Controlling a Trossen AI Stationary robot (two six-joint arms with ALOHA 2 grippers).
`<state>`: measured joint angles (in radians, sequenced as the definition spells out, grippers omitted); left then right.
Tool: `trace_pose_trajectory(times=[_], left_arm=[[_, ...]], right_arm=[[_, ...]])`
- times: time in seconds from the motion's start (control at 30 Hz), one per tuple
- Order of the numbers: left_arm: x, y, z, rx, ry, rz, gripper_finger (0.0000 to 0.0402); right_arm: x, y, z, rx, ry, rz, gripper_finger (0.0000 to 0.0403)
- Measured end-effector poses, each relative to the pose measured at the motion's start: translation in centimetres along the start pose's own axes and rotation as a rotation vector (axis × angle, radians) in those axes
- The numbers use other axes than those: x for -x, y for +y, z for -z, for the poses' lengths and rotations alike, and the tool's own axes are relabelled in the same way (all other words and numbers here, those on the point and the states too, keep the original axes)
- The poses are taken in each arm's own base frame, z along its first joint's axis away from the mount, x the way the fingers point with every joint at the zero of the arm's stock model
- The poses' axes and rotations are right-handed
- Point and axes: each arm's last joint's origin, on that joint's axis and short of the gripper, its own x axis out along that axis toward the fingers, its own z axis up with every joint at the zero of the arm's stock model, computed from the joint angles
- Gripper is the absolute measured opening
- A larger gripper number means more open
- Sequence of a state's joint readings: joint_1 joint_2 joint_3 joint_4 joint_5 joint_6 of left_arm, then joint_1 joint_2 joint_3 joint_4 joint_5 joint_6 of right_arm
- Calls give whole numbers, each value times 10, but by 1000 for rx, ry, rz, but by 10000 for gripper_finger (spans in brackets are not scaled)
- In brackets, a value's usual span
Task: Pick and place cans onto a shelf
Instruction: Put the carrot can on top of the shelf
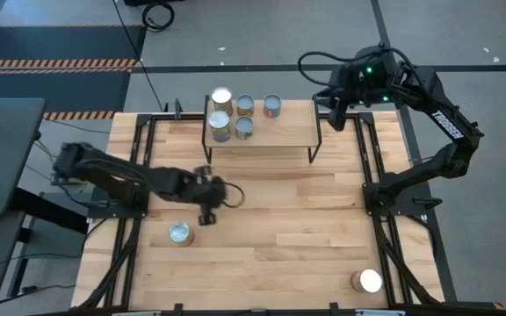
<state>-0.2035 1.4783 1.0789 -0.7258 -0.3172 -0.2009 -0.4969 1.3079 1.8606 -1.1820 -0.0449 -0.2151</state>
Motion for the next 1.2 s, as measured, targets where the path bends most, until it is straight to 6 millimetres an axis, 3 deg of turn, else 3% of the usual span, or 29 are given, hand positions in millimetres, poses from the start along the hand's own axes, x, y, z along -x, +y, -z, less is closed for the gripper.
trace_pose_trajectory(times=[0.13, 0.27, 0.5, 0.83, 1.1, 1.2], left_arm=[[-27, -16, -30, -76, 22, -1, 19], [-50, -33, -59, -216, 27, 25, 19], [-78, -61, -74, -415, 74, 41, 21], [-82, -82, -72, -458, 56, 125, 64], [-83, -82, -73, -455, 49, 163, 162], [-70, -78, -70, -438, 76, 170, 199]], right_arm=[[0, 7, 6, 43, 56, -92, 100], [1, 26, 12, 120, 132, -194, 98], [-4, 66, 29, 99, 213, -200, 89], [-37, 124, 75, -21, 387, -235, 98], [-66, 168, 103, 72, 378, -327, 110], [-79, 186, 111, 131, 319, -378, 120]])
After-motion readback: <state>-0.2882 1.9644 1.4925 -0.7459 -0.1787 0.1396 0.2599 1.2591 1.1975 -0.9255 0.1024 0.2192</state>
